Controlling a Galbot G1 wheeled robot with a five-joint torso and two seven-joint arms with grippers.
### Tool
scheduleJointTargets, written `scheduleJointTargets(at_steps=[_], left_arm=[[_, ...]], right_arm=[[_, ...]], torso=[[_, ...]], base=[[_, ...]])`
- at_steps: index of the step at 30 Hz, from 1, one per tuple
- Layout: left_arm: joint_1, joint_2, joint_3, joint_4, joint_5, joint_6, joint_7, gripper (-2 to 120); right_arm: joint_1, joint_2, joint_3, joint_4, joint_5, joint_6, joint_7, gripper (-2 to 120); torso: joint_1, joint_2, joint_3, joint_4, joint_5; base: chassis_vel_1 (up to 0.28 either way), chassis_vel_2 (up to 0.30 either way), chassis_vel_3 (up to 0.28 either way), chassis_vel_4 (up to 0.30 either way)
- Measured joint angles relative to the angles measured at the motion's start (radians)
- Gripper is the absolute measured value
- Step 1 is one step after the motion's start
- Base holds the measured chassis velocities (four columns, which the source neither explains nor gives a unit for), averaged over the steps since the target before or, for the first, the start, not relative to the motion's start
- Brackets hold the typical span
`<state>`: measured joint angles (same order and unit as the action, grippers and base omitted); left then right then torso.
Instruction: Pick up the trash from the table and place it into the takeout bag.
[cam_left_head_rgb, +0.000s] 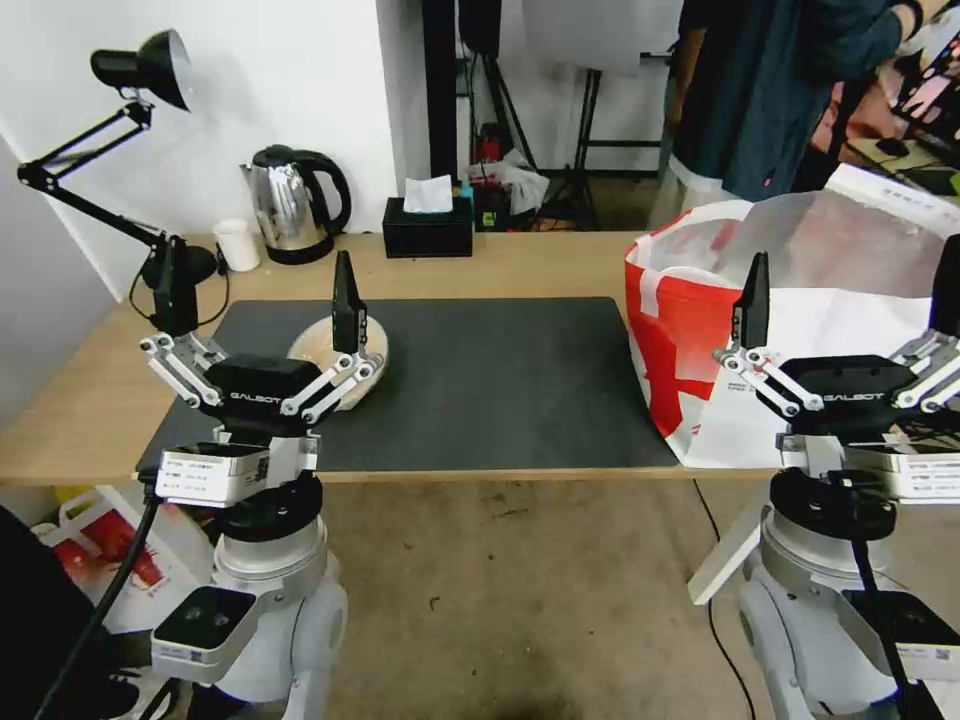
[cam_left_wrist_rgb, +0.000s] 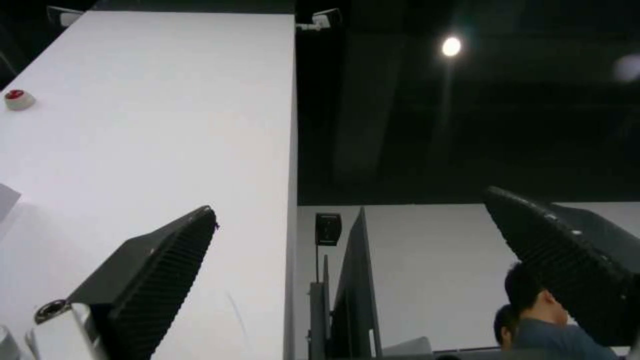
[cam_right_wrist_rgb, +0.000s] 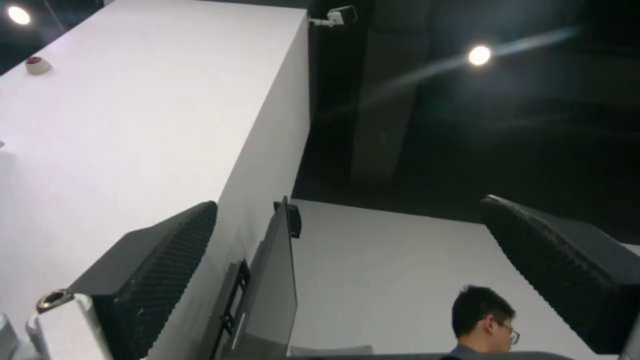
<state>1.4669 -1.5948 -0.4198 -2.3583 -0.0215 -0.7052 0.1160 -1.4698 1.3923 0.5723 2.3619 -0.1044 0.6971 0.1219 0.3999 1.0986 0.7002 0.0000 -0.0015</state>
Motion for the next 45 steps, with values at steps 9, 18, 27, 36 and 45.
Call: scheduleJointTargets(at_steps=[9, 18, 27, 36, 45], left_arm=[[-0.029, 0.043, -0.114, -0.031, -0.084, 0.100, 0.070, 100], [-0.041, 0.185, -0.247, -0.028, -0.216, 0.131, 0.237, 100], [-0.019, 0.298, -0.340, -0.001, -0.306, 0.130, 0.476, 100], [-0.019, 0.337, -0.338, 0.030, -0.307, 0.124, 0.687, 100], [-0.020, 0.369, -0.342, 0.066, -0.282, 0.125, 0.798, 100]], right_arm=[[0.006, -0.015, -0.006, 0.009, 0.000, -0.018, -0.003, 100], [0.007, -0.018, -0.015, 0.011, -0.002, -0.024, -0.004, 100], [0.004, -0.018, -0.022, 0.016, -0.005, -0.025, -0.005, 100], [0.000, -0.018, -0.032, 0.017, -0.009, -0.027, -0.005, 100], [-0.001, -0.020, -0.042, 0.017, -0.017, -0.031, -0.006, 100]], torso=[[0.000, 0.000, 0.000, 0.0000, -0.0001], [0.000, 0.000, 0.000, 0.0000, -0.0001], [0.000, 0.000, 0.000, 0.0001, -0.0001], [0.000, 0.000, 0.000, 0.0000, -0.0001], [0.000, 0.000, 0.000, 0.0000, -0.0001]], base=[[0.000, 0.000, 0.000, 0.000], [0.000, 0.000, 0.000, 0.000], [0.000, 0.000, 0.000, 0.000], [0.000, 0.000, 0.000, 0.000], [0.000, 0.000, 0.000, 0.000]])
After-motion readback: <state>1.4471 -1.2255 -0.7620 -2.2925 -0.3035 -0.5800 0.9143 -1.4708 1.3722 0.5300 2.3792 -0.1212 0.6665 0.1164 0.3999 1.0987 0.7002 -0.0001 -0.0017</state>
